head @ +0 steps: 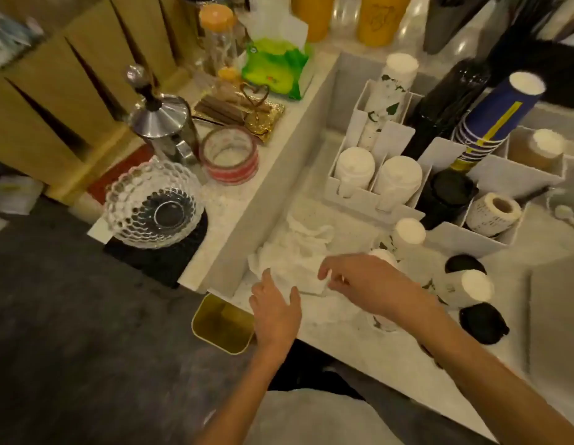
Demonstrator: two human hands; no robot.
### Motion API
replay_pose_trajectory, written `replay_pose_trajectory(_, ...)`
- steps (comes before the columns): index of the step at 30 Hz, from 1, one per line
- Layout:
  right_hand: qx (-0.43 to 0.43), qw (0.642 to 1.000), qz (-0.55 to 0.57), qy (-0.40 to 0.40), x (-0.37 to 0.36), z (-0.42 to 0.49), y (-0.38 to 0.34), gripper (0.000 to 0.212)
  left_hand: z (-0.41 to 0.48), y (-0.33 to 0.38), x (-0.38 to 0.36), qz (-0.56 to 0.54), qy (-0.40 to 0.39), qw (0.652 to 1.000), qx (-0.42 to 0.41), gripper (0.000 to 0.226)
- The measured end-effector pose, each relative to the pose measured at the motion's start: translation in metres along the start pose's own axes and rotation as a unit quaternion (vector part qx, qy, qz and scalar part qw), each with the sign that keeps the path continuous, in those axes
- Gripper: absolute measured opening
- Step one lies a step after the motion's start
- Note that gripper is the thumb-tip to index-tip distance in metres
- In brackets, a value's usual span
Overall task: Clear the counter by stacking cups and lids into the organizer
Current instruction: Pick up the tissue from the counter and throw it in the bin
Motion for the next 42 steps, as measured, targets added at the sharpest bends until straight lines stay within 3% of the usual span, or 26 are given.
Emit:
replay_pose_trajectory(2,0.025,0.995,-0.079,0.048,0.022,0.055,-0.006,0.033,0.017,0.0,-0.021,0.035,-0.037,0.999,0.014,0.074)
replay_pose_trajectory(3,0.04,0.991,-0.119,0.05,0.026,0.084,-0.008,0.048,0.026,0.002,-0.036,0.058,-0.059,0.997,0.004,0.076)
replay_pose_trajectory(6,0.045,0.961,-0.271,-0.017,0.001,0.146,-0.003,0.098,0.044,-0.005,-0.073,0.101,-0.11,0.989,-0.019,0.077)
replay_pose_trajectory(8,0.043,0.949,-0.305,-0.065,-0.024,0.167,0.012,0.106,0.052,-0.024,-0.086,0.116,-0.123,0.986,-0.018,0.079)
replay_pose_trajectory(12,0.089,0.93,-0.339,-0.114,-0.056,0.188,0.022,0.096,0.068,-0.036,-0.084,0.157,-0.113,0.979,-0.06,0.076)
replay_pose_trajectory(16,0.097,0.95,-0.275,-0.108,-0.049,0.196,0.022,0.047,0.086,-0.028,-0.073,0.117,-0.128,0.978,-0.112,0.049)
replay_pose_trajectory(18,0.073,0.956,-0.256,-0.122,-0.042,0.2,0.027,0.037,0.092,-0.02,-0.064,0.118,-0.106,0.978,-0.132,0.046)
replay_pose_trajectory(20,0.042,0.972,-0.204,-0.104,-0.029,0.205,0.032,0.035,0.098,-0.018,-0.059,0.083,-0.101,0.984,-0.123,0.049)
replay_pose_trajectory(23,-0.017,1.0,-0.005,-0.007,-0.003,0.208,0.038,0.032,0.107,-0.017,-0.056,-0.066,-0.129,0.987,-0.07,0.06)
replay_pose_trajectory(26,-0.099,0.983,0.139,0.069,-0.002,0.197,0.054,0.029,0.109,-0.006,-0.051,-0.183,-0.13,0.974,-0.038,0.075)
replay_pose_trajectory(29,-0.098,0.965,0.239,0.055,-0.033,0.182,0.054,0.025,0.109,0.002,-0.05,-0.192,-0.135,0.972,-0.033,0.078)
replay_pose_trajectory(31,-0.085,0.914,0.393,0.062,-0.056,0.167,0.052,0.016,0.11,-0.001,-0.048,-0.242,-0.126,0.961,-0.038,0.053)
replay_pose_trajectory(33,-0.09,0.842,0.522,0.1,-0.069,0.155,0.058,0.025,0.107,-0.008,-0.045,-0.261,-0.127,0.956,-0.039,0.034)
replay_pose_trajectory(36,-0.121,0.75,0.629,0.166,-0.078,0.137,0.073,0.035,0.095,-0.033,-0.045,-0.299,-0.152,0.941,0.036,0.014)
replay_pose_trajectory(39,-0.098,0.712,0.667,0.198,-0.078,0.116,0.073,0.029,0.074,-0.056,-0.037,-0.381,-0.155,0.902,0.127,0.021)
replay_pose_trajectory(42,-0.075,0.7,0.669,0.238,-0.079,0.089,0.065,0.028,0.052,-0.06,-0.026,-0.405,-0.177,0.888,0.122,0.035)
Point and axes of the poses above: each hand's wrist, its own z-axis towards the middle knuckle, its own x-axis out of the back of the hand, y = z × x, the point moved 10 cm from there along z, towards the middle knuckle
